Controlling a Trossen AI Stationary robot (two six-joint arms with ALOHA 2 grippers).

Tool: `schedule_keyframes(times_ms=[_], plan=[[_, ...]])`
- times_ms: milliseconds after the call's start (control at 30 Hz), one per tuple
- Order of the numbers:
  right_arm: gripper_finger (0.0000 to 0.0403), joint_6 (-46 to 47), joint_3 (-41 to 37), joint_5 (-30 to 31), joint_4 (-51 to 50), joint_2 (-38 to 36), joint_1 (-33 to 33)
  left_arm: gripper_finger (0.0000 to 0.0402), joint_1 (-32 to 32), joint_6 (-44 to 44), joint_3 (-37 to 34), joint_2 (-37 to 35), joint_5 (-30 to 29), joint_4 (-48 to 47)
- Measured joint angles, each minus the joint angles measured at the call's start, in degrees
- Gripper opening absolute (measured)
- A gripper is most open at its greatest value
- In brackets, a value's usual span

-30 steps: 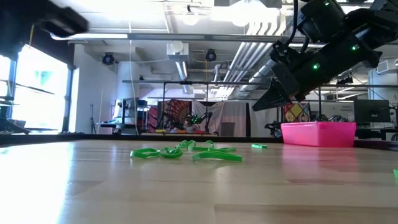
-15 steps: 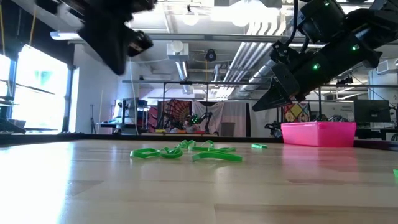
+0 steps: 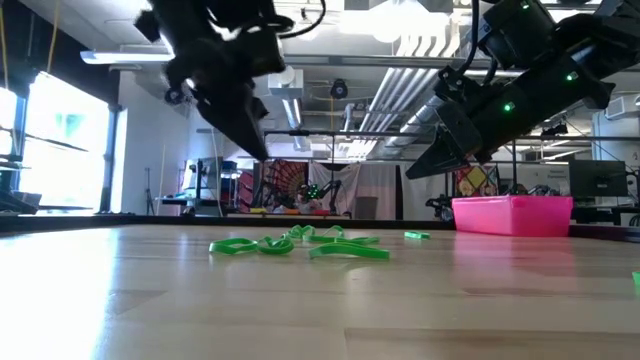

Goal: Sort rubber bands into baskets
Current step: Put the green rubber band into the blue bin

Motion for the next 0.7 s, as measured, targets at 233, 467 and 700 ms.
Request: schedule_keyframes(times_ms=[233,467,700], plan=[[0.0007,1.0,0.0,0.0,-1.3,0.0,0.0,0.0079,0.4,0.2,0.0,6.5,-0.4,9.6],[0.0007,1.0,0.0,0.0,-1.6,0.0,0.0,0.0108,0.4,0.2,0.0,13.7,-10.6,13.7],[0.0007,1.0,0.0,0.0,-1.6,0.0,0.0,0.0117,1.8,-2.8,0.0,16.1,-13.5,17.8]])
